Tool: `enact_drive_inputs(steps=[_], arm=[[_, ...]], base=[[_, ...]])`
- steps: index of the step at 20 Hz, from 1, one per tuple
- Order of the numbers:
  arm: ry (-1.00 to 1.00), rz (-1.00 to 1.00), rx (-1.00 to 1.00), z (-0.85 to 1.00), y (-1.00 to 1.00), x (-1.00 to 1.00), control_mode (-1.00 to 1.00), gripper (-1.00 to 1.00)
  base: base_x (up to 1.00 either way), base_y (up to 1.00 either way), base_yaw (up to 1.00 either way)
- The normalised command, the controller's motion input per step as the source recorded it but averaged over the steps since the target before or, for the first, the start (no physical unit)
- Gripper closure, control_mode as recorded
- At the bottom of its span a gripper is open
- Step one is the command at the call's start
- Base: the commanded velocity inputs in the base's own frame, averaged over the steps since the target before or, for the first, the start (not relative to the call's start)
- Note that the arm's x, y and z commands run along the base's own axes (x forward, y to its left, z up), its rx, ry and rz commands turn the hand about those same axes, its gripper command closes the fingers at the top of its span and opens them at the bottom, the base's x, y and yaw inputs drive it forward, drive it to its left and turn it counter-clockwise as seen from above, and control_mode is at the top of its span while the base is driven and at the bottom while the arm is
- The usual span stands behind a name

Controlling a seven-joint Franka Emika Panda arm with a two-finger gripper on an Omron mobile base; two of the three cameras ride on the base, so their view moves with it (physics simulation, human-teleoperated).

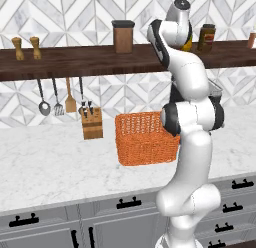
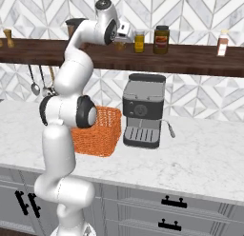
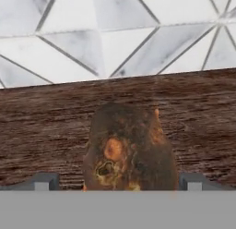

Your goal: Open the cabinet, pick up the bread from the cabinet and place it in the basket. Then move the basket to the dining counter.

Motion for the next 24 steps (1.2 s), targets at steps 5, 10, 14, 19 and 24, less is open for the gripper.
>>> enact_drive_inputs(steps=[5, 10, 14, 19, 24], arm=[[0.02, 0.0, 0.0, 0.0, -0.16, 0.48, -1.0, -1.0], [0.01, 0.0, 0.0, -0.14, -0.33, 0.08, -1.0, -1.0], [0.03, 0.0, 0.0, -0.29, -0.33, 0.0, -1.0, 1.0], [0.02, 0.03, 0.01, -0.36, -0.38, -0.22, -1.0, 1.0], [0.0, 0.04, 0.07, -0.16, -0.47, -0.74, -1.0, 1.0]], base=[[0.0, 0.0, 0.0], [0.0, 0.0, 0.0], [0.0, 0.0, 0.0], [0.0, 0.0, 0.0], [0.0, 0.0, 0.0]])
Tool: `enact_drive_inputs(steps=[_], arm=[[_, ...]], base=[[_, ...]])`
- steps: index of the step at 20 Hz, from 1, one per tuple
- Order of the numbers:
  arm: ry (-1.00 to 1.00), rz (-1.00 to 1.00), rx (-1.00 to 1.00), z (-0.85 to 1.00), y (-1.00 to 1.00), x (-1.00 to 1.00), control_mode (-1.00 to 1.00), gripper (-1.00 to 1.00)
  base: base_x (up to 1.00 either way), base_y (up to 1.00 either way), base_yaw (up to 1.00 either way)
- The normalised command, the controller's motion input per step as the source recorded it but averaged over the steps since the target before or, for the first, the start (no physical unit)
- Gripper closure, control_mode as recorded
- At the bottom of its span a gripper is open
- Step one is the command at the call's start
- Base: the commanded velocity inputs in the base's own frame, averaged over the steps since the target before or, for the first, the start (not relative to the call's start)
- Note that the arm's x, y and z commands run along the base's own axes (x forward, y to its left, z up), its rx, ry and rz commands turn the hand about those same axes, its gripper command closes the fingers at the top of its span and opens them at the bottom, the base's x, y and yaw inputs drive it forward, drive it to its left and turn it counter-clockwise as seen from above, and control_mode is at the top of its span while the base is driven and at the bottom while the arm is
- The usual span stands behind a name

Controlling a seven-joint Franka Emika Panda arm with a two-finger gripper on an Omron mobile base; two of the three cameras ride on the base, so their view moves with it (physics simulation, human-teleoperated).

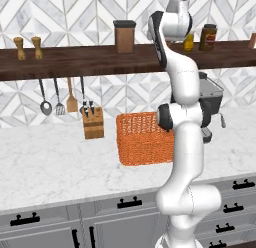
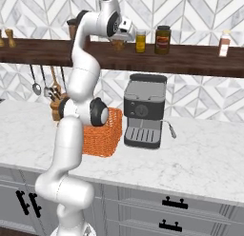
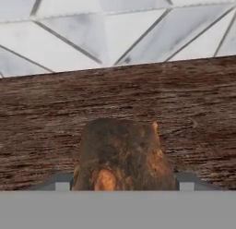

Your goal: Open the cabinet, pick up the bread from the cabinet and place it in the basket. Then move the basket to the dining counter.

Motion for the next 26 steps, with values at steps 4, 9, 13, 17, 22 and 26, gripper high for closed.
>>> enact_drive_inputs(steps=[4, 9, 13, 17, 22, 26], arm=[[0.0, 0.01, 0.13, 0.0, -0.43, -1.0, -1.0, 1.0], [0.0, 0.0, 0.19, 0.0, -0.18, -1.0, -1.0, 1.0], [-0.05, 0.06, 0.23, 0.0, 0.0, -1.0, -1.0, 1.0], [-0.04, 0.09, 0.21, 0.0, 0.03, -1.0, -1.0, 1.0], [-0.06, 0.13, 0.14, -0.06, 0.11, -1.0, -1.0, 1.0], [-0.09, 0.18, 0.04, -0.35, 0.23, -1.0, -1.0, 1.0]], base=[[0.0, 0.0, 0.0], [0.0, 0.0, 0.0], [0.0, 0.0, 0.0], [0.0, 0.0, 0.0], [0.0, 0.0, 0.0], [0.0, 0.0, 0.0]])
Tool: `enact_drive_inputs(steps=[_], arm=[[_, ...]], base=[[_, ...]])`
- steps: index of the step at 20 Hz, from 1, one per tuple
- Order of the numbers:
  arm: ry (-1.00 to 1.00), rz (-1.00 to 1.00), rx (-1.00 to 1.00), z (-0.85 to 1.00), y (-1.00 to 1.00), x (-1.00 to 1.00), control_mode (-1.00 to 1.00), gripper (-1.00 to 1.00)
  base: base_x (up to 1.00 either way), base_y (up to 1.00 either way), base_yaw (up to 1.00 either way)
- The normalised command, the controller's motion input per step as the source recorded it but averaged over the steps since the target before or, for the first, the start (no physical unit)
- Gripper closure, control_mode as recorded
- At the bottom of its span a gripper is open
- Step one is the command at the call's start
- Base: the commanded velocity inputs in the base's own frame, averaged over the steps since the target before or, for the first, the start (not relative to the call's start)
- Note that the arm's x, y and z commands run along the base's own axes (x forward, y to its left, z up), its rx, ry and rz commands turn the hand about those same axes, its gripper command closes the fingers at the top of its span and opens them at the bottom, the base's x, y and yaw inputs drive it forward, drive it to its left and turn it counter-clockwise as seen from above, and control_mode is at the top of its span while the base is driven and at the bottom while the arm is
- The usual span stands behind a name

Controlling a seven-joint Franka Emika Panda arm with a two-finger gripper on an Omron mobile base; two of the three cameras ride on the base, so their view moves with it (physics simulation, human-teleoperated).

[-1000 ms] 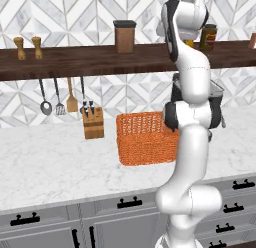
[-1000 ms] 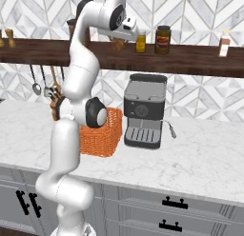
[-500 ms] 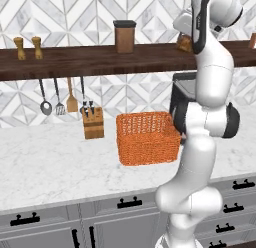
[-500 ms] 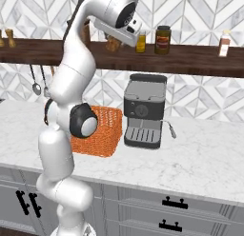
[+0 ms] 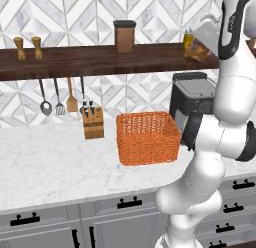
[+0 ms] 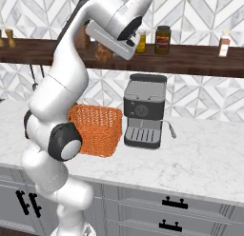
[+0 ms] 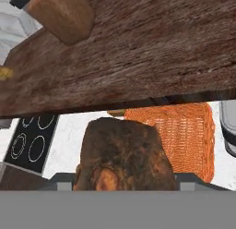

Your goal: Open the cabinet, pick up the bread from the cabinet and place it in the basket. Then move the basket to the dining counter.

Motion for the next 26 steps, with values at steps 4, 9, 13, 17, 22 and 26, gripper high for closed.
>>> enact_drive_inputs(steps=[4, 9, 13, 17, 22, 26], arm=[[-0.03, 0.21, 0.0, -0.53, 0.35, -1.0, -1.0, 1.0], [0.0, 0.27, 0.0, -0.92, 0.57, -1.0, -1.0, 1.0], [-0.05, 0.31, 0.0, -1.0, 0.88, -0.69, -1.0, 1.0], [-0.05, 0.19, -0.15, -1.0, 0.56, 0.55, -1.0, 1.0], [-0.13, 0.06, -0.15, -1.0, 0.36, 0.99, -1.0, 1.0], [-0.08, 0.03, -0.06, -0.79, 0.0, 0.94, -1.0, 1.0]], base=[[0.0, 0.0, 0.0], [0.0, 0.0, 0.0], [0.0, 0.0, 0.0], [0.0, 0.0, 0.0], [0.0, 0.0, 0.0], [0.0, 0.0, 0.0]])
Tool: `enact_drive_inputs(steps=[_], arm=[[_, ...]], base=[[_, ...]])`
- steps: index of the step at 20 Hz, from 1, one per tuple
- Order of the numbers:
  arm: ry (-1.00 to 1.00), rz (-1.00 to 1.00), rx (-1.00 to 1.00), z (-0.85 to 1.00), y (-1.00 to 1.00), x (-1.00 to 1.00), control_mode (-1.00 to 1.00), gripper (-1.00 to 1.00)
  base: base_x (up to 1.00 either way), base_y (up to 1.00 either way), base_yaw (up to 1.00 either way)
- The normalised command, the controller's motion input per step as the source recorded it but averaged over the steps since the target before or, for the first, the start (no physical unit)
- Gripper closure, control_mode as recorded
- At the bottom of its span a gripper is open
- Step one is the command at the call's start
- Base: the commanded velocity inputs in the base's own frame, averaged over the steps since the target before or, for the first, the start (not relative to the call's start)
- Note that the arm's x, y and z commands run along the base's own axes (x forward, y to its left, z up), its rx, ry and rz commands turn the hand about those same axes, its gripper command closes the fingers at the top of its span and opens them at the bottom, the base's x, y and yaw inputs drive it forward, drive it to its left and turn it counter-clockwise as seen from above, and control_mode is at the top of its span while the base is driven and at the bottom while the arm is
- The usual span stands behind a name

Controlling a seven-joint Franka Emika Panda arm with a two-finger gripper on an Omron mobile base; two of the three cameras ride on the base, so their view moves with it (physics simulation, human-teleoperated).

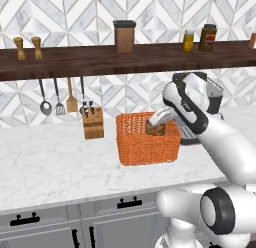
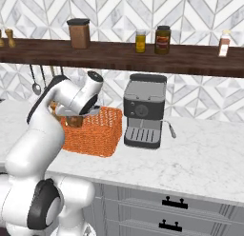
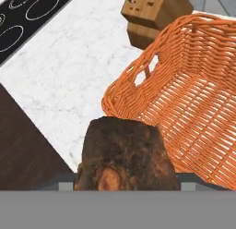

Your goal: Open the cabinet, pick up the bread from the cabinet and place it in the basket. Then move the basket to the dining counter.

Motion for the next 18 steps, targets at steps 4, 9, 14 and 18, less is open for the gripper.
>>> enact_drive_inputs(steps=[4, 9, 14, 18], arm=[[-0.04, 0.0, -0.04, -0.69, 0.0, 0.86, -1.0, 1.0], [-0.04, 0.0, 0.0, -0.12, 0.0, 1.0, -1.0, 1.0], [-0.04, 0.01, 0.0, -0.17, 0.0, 0.89, -1.0, 1.0], [-0.07, 0.01, 0.0, -0.71, 0.01, 0.54, -1.0, 1.0]], base=[[0.0, 0.0, 0.0], [0.0, 0.0, 0.0], [0.0, 0.0, 0.0], [0.0, 0.0, 0.0]])
